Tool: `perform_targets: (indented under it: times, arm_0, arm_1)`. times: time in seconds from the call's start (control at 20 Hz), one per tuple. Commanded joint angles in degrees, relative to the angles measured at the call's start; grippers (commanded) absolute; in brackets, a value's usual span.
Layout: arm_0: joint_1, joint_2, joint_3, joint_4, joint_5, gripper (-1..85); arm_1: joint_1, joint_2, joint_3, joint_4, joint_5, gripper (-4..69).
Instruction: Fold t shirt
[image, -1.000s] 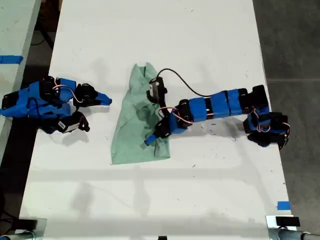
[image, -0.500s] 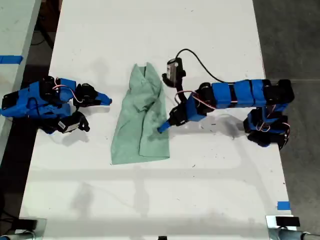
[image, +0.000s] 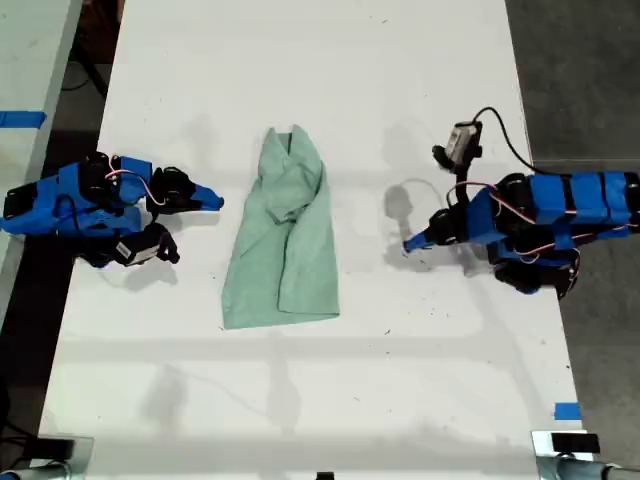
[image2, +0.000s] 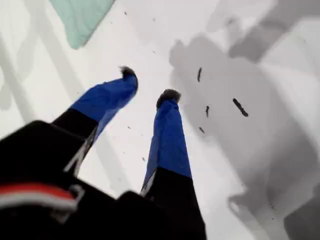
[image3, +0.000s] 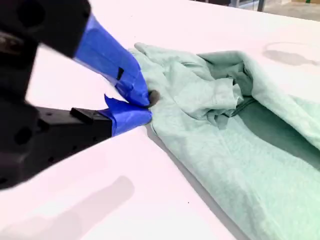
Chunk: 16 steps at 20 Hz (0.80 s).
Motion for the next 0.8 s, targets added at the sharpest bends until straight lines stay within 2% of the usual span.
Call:
perform_targets:
  times: [0.0,0.1,0.15,0.25,0.75]
  arm_0:
    - [-0.3,0.5,2.5,0.0,-0.5,-0.3]
    - [-0.1,0.5,2.5,0.0,-0.6,-0.3]
    - [-0.1,0.5,2.5,0.0,-0.7,-0.3]
    - [-0.1,0.5,2.5,0.0,-0.6,-0.3]
    - [0.0,0.5,2.5,0.0,-0.5,-0.3]
  arm_1:
    - [0.2,14.7,16.2,-3.5,1.1,2.2]
    - [1.5,29.8,26.2,-0.4,-1.1,1.8]
    - [2.8,35.9,27.7,6.2,-1.6,1.7]
    - [4.2,35.9,27.5,6.4,-5.3,1.7]
    - [3.1,35.9,27.5,6.4,-3.3,-1.3]
